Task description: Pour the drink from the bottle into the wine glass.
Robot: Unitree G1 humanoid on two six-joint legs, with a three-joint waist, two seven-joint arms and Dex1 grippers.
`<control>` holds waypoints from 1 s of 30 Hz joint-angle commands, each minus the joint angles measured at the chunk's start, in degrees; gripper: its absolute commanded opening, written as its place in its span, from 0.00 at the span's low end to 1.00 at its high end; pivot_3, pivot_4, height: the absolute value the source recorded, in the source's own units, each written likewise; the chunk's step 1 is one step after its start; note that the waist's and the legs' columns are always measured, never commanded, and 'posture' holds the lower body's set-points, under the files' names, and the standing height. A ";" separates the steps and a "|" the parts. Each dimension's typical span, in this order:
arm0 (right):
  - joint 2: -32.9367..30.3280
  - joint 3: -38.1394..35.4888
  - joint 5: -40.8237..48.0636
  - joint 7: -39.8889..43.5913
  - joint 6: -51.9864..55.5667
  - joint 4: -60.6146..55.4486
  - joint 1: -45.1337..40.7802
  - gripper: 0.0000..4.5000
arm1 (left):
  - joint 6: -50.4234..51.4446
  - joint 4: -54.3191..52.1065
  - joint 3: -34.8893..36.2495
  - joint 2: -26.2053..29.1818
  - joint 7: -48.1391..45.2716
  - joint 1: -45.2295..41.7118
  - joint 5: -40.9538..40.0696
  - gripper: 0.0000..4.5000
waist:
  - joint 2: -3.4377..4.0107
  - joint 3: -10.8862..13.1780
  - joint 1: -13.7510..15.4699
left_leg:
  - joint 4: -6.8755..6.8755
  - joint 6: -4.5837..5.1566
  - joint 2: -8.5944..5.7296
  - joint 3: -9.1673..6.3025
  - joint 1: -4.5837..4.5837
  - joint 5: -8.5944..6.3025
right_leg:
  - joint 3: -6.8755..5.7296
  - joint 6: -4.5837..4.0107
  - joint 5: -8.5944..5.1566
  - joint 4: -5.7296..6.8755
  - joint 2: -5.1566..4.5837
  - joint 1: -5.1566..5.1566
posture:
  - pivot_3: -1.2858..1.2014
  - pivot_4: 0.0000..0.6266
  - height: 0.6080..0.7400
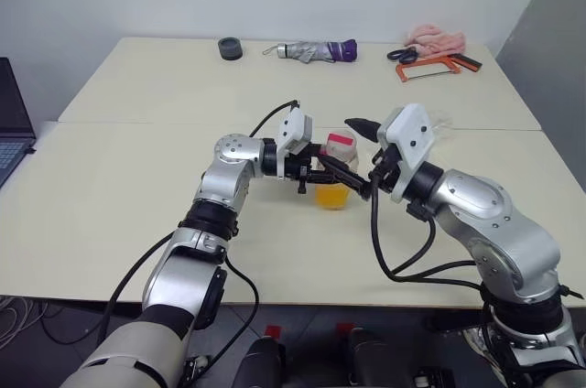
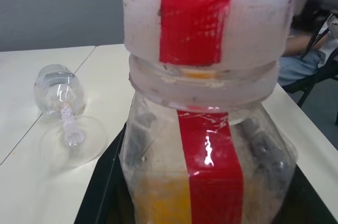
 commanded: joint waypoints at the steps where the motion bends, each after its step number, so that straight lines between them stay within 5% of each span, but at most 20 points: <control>1: 0.26 -1.56 -1.46 -0.90 -1.49 -0.68 -1.43 0.86 | -0.46 -1.30 0.56 -0.15 -0.08 -0.98 -0.85 0.38 | 0.00 0.00 0.01 | 0.00 0.00 0.00 0.00 0.00 0.00 | 0.00 0.00 0.00 0.00 0.00 0.00 | 0.52 0.24 1.00; 30: -2.10 -5.69 0.06 0.44 0.82 -2.54 1.59 0.86 | -0.34 -1.56 0.60 0.31 -0.03 -0.62 -0.75 0.38 | 0.00 0.00 0.04 | -0.01 0.01 -0.01 0.00 0.01 -0.01 | 0.00 0.00 0.00 0.00 0.02 0.00 | 0.52 0.24 1.00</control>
